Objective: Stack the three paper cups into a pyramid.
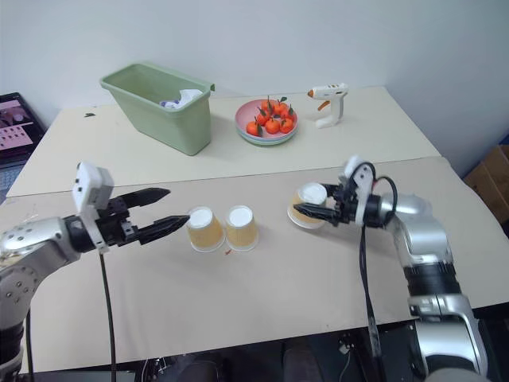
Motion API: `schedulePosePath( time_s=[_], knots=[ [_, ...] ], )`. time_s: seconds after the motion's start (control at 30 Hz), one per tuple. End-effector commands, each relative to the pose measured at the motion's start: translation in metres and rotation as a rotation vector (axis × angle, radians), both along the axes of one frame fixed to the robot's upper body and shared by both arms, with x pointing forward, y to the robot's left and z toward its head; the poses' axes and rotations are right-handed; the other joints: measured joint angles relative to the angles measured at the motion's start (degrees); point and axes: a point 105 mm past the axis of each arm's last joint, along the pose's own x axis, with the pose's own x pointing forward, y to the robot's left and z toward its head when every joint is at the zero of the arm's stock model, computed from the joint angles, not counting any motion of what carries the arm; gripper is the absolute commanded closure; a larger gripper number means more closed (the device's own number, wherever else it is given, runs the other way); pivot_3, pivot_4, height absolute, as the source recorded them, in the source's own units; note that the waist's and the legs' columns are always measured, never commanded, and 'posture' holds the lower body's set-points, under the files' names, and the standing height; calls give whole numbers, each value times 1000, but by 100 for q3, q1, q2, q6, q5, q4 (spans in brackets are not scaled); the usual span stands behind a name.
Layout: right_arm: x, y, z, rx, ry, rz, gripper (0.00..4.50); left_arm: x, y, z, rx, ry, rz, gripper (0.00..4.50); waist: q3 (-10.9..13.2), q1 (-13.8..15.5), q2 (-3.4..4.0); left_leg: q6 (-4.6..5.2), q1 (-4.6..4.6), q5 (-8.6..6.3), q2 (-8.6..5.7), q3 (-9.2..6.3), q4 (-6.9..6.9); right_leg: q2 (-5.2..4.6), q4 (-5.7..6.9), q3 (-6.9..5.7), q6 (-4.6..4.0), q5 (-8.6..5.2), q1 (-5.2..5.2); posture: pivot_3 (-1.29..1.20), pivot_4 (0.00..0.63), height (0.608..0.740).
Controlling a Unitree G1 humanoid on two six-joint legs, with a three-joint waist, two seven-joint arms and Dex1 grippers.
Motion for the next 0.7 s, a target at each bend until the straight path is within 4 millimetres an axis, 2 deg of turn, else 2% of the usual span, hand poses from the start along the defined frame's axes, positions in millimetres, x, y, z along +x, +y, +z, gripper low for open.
schedulePosePath(
  time_s=[0.03,0.13,0.17,0.27,0.47,0.7],
  knots=[
    [-5,16,35,13,-74,108,1801,-1,4,9,-15,-61,34,0,0,13,0,0,0,0,1,-2,0,0,0,-2,0,0,0,0,150,725],
    [-11,36,55,17,-103,219,1801,-2,5,8,-28,-66,50,0,-1,25,-1,-1,-9,0,1,-9,0,-2,1,-10,0,0,0,0,150,725],
    [-17,48,63,31,-96,290,1801,-3,6,7,-33,-68,60,0,-1,20,-1,-1,-12,0,-1,-9,0,-5,2,-10,1,2,-1,0,150,725],
    [-31,73,72,66,-33,445,1801,-5,9,3,-33,-70,90,0,0,-26,0,-2,-15,0,0,-7,-1,-5,4,-8,0,5,-13,0,150,725],
    [-40,106,54,7,1,583,1801,-8,11,4,-42,-91,122,0,-1,6,0,-8,-23,3,3,-18,-3,-2,5,-15,-4,7,-18,0,150,725],
    [-41,127,40,-38,22,666,1801,-10,9,5,-50,-109,136,0,-2,2,0,-31,-67,14,2,-21,-2,-3,14,-19,-9,14,-69,0,150,725]
  ],
)
